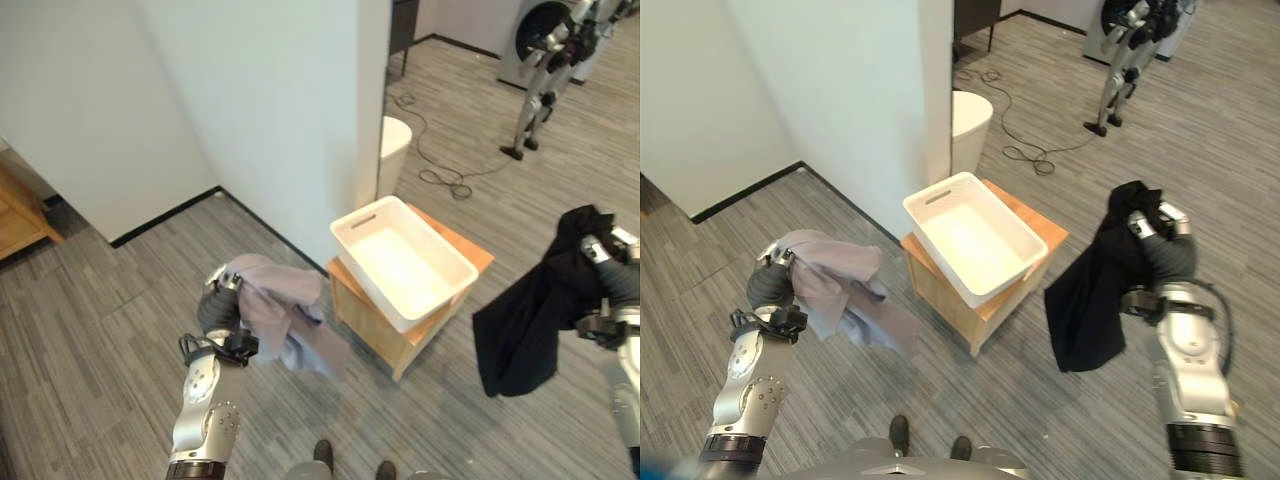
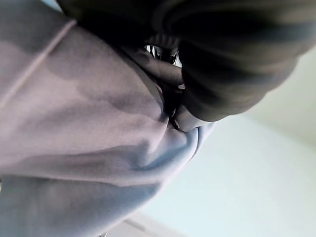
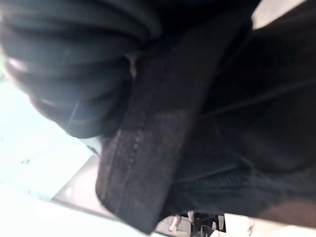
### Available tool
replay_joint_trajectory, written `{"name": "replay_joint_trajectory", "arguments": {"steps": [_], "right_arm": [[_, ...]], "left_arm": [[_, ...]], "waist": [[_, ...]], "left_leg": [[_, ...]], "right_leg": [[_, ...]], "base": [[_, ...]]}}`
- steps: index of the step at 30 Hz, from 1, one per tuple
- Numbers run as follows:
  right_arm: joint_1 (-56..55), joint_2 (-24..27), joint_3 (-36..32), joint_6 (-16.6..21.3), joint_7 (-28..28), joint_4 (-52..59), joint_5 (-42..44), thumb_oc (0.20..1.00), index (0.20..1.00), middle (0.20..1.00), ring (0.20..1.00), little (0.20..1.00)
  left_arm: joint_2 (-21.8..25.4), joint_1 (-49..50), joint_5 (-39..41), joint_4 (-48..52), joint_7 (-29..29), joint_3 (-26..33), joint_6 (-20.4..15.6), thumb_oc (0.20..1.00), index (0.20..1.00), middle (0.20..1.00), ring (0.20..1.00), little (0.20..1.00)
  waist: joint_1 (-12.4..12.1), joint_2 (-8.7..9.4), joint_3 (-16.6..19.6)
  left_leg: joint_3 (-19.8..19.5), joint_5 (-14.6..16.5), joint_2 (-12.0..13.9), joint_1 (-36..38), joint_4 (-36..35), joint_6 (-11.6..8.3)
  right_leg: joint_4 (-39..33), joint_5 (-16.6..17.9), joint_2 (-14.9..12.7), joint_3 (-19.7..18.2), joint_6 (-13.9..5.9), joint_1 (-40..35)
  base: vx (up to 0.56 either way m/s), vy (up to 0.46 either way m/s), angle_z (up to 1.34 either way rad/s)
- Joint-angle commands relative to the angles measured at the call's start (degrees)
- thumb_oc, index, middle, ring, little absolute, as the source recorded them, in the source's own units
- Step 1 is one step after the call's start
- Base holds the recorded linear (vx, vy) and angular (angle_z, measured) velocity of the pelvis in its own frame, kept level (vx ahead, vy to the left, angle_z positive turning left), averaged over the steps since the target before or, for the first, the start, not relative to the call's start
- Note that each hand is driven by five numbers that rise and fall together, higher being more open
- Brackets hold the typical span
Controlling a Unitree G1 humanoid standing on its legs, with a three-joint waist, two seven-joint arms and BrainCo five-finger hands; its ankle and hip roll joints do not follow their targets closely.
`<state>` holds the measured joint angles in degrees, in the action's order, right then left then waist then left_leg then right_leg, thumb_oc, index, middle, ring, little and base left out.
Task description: Pick up bed clothes into laundry basket.
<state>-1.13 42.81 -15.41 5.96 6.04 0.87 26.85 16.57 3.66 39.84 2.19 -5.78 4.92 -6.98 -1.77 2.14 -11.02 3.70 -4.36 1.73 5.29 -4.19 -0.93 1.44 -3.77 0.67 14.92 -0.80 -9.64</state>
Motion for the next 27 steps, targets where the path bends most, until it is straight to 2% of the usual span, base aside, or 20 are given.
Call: {"name": "replay_joint_trajectory", "arguments": {"steps": [1, 2, 5, 6, 7, 8, 9, 10, 11, 12, 13, 14, 16, 17, 18, 20, 21, 22, 27], "right_arm": [[11.21, 19.09, -1.57, 3.06, 0.67, -11.34, -1.94, 0.200, 0.200, 0.200, 0.200, 0.200], [11.88, 19.48, -0.98, 3.30, 0.61, -11.94, -1.79, 0.200, 0.200, 0.200, 0.200, 0.200], [21.28, 31.88, 2.15, 4.16, 2.85, -20.19, -3.77, 0.200, 0.200, 0.200, 0.200, 0.200], [29.24, 40.41, 5.98, 3.76, 4.04, -26.05, -3.98, 0.200, 0.200, 0.200, 0.200, 0.200], [33.56, 43.96, 8.51, 3.39, 4.26, -28.69, -3.99, 0.200, 0.200, 0.200, 0.200, 0.200], [35.32, 44.18, 10.20, 3.55, 4.15, -29.27, -3.85, 0.200, 0.200, 0.200, 0.200, 0.200], [41.68, 47.80, 15.01, 3.02, 4.37, -31.68, -4.34, 0.200, 0.200, 0.200, 0.200, 0.200], [44.85, 50.65, 17.00, 2.57, 4.36, -33.86, -4.94, 0.200, 0.200, 0.200, 0.200, 0.200], [54.08, 53.58, 25.14, 1.76, 3.94, -38.58, -5.63, 0.200, 0.200, 0.200, 0.200, 0.200], [56.98, 53.35, 27.99, 1.86, 3.88, -39.06, -5.62, 0.200, 0.200, 0.200, 0.200, 0.200], [67.94, 53.06, 37.64, 1.62, 3.65, -42.60, -5.44, 0.200, 0.200, 0.200, 0.200, 0.200], [71.61, 52.48, 41.29, 1.68, 3.66, -43.12, -5.46, 0.200, 0.200, 0.200, 0.200, 0.200], [94.19, 48.21, 62.81, 0.93, 3.28, -48.84, -5.98, 0.200, 0.200, 0.200, 0.200, 0.200], [99.03, 47.22, 67.64, 0.97, 3.16, -49.77, -5.81, 0.200, 0.200, 0.200, 0.200, 0.200], [112.42, 43.52, 81.28, 0.34, 2.34, -53.65, -6.32, 0.200, 0.200, 0.200, 0.200, 0.200], [120.57, 41.35, 89.84, 0.02, 1.48, -55.99, -6.39, 0.200, 0.200, 0.200, 0.200, 0.200], [123.16, 41.08, 92.43, 0.01, 1.25, -56.33, -6.13, 0.200, 0.200, 0.200, 0.200, 0.200], [124.29, 39.38, 94.04, -0.61, 0.77, -58.47, -7.22, 0.200, 0.200, 0.200, 0.200, 0.200], [121.76, 36.36, 92.60, -1.69, 0.40, -61.87, -9.63, 0.200, 0.200, 0.200, 0.200, 0.200]], "left_arm": [[4.80, 2.96, 0.44, 7.12, 3.65, 1.42, -3.77, 0.200, 0.200, 0.200, 0.200, 0.200], [4.59, 2.98, 0.47, 7.13, 3.67, 1.49, -3.79, 0.200, 0.200, 0.200, 0.200, 0.200], [5.84, 4.55, 1.55, 7.19, 5.13, -0.31, -4.18, 0.200, 0.200, 0.200, 0.200, 0.200], [7.52, 4.59, 2.60, 6.75, 5.26, -1.51, -4.57, 0.200, 0.200, 0.200, 0.200, 0.200], [8.24, 4.79, 2.68, 6.66, 5.22, -1.72, -4.62, 0.200, 0.200, 0.200, 0.200, 0.200], [8.08, 4.76, 2.70, 6.62, 5.19, -1.68, -4.64, 0.200, 0.200, 0.200, 0.200, 0.200], [8.83, 5.12, 3.00, 6.48, 5.06, -1.82, -4.49, 0.200, 0.200, 0.200, 0.200, 0.200], [9.88, 5.34, 3.27, 6.51, 5.27, -2.17, -4.45, 0.200, 0.200, 0.200, 0.200, 0.200], [12.01, 5.24, 3.85, 6.26, 5.58, -2.97, -4.44, 0.200, 0.200, 0.200, 0.200, 0.200], [12.01, 5.29, 3.91, 6.18, 5.59, -2.82, -4.48, 0.200, 0.200, 0.200, 0.200, 0.200], [13.68, 5.78, 4.70, 5.55, 5.69, -2.48, -4.51, 0.200, 0.200, 0.200, 0.200, 0.200], [13.55, 6.05, 4.75, 5.53, 5.70, -2.14, -4.53, 0.200, 0.200, 0.200, 0.200, 0.200], [13.74, 7.95, 5.49, 4.86, 5.52, -0.20, -4.59, 0.200, 0.200, 0.200, 0.200, 0.200], [13.05, 8.18, 5.53, 4.85, 5.53, 0.05, -4.60, 0.200, 0.200, 0.200, 0.200, 0.200], [11.11, 8.42, 6.01, 4.52, 5.42, 0.21, -4.56, 0.200, 0.200, 0.200, 0.200, 0.200], [9.54, 7.93, 6.31, 4.12, 5.30, -0.22, -4.62, 0.200, 0.200, 0.200, 0.200, 0.200], [8.99, 7.65, 6.29, 4.11, 5.31, -0.49, -4.62, 0.200, 0.200, 0.200, 0.200, 0.200], [8.54, 7.21, 6.86, 3.61, 5.24, -0.90, -4.60, 0.200, 0.200, 0.200, 0.200, 0.200], [7.54, 6.07, 7.98, 2.05, 4.94, -2.20, -4.32, 0.200, 0.200, 0.200, 0.200, 0.200]], "waist": [[-2.21, 3.67, 4.78], [-2.15, 3.49, 4.80], [-2.88, 4.52, 4.80], [-3.61, 5.45, 4.73], [-3.96, 6.12, 4.81], [-3.90, 5.99, 4.81], [-4.29, 6.74, 4.76], [-4.91, 7.73, 4.64], [-6.01, 9.67, 4.35], [-5.91, 9.71, 4.37], [-6.16, 11.54, 4.56], [-5.78, 11.50, 4.72], [-4.51, 12.45, 5.90], [-4.02, 11.87, 6.09], [-3.47, 10.53, 6.43], [-3.57, 9.16, 6.18], [-3.72, 8.56, 5.97], [-4.20, 8.68, 5.81], [-5.28, 8.92, 5.22]], "left_leg": [[0.68, 2.86, 0.92, -1.11, -0.81, -3.39], [0.75, 2.87, 0.91, -1.13, -0.81, -3.37], [0.93, 3.09, 0.78, -1.36, -0.81, -3.38], [0.80, 3.57, 0.69, -1.24, -0.81, -3.45], [0.79, 3.32, 0.62, -1.56, -0.81, -3.43], [0.84, 3.32, 0.60, -1.58, -0.81, -3.43], [0.73, 3.37, 0.52, -1.69, -0.81, -3.47], [0.60, 3.41, 0.54, -1.74, -0.81, -3.45], [0.53, 3.45, 0.56, -1.80, -0.81, -3.49], [0.61, 3.44, 0.52, -1.75, -0.81, -3.49], [0.52, 3.51, 0.54, -1.68, -0.81, -3.49], [0.55, 3.51, 0.51, -1.65, -0.81, -3.49], [0.35, 3.60, 0.44, -1.66, -0.81, -3.47], [0.34, 3.58, 0.39, -1.68, -0.81, -3.46], [0.11, 3.57, 0.33, -1.85, -0.81, -3.44], [-0.02, 3.55, 0.34, -1.95, -0.81, -3.44], [-0.03, 3.55, 0.36, -1.95, -0.81, -3.45], [-0.06, 3.56, 0.40, -1.99, -0.81, -3.46], [-0.40, 3.41, 0.52, -2.55, -0.81, -3.44]], "right_leg": [[-3.90, 3.98, -9.58, -0.73, -7.15, 3.15], [-3.88, 3.98, -9.60, -0.80, -7.18, 3.21], [-4.05, 4.65, -9.84, -1.06, -7.71, 3.55], [-4.21, 4.74, -9.86, -1.00, -8.12, 3.47], [-4.31, 5.13, -9.92, -0.96, -8.22, 3.80], [-4.31, 5.13, -9.95, -1.02, -8.23, 3.84], [-4.30, 5.33, -10.06, -1.02, -8.40, 3.93], [-4.24, 5.47, -10.09, -0.93, -8.50, 4.01], [-4.12, 5.67, -10.11, -0.92, -8.65, 4.11], [-4.13, 5.67, -10.16, -1.00, -8.67, 4.10], [-4.23, 5.78, -10.14, -0.90, -8.77, 3.99], [-4.26, 5.79, -10.18, -0.93, -8.78, 3.96], [-4.36, 5.97, -10.29, -0.63, -9.01, 3.74], [-4.39, 5.96, -10.34, -0.62, -9.02, 3.74], [-4.51, 6.08, -10.35, -0.29, -9.08, 3.69], [-4.65, 6.21, -10.34, -0.08, -9.11, 3.67], [-4.66, 6.22, -10.33, -0.06, -9.10, 3.67], [-4.90, 6.27, -10.24, 0.14, -9.13, 3.54], [-5.39, 6.48, -9.89, 0.33, -9.11, 3.87]], "base": [[0.04, 0.082, 0.13], [0.04, 0.088, 0.06], [0.05, 0.059, -0.04], [0.02, 0.061, -0.08], [0.03, 0.044, -0.03], [0.00, 0.031, 0.01], [0.00, 0.000, 0.00], [0.03, 0.037, 0.03], [0.00, 0.000, 0.00], [0.03, 0.020, 0.03], [0.02, 0.009, 0.05], [0.03, 0.013, 0.05], [0.01, 0.005, 0.02], [0.00, 0.000, 0.00], [0.00, 0.000, 0.00], [0.01, 0.003, 0.06], [0.00, -0.002, 0.10], [0.00, -0.007, 0.10], [0.00, -0.005, 0.08]]}}
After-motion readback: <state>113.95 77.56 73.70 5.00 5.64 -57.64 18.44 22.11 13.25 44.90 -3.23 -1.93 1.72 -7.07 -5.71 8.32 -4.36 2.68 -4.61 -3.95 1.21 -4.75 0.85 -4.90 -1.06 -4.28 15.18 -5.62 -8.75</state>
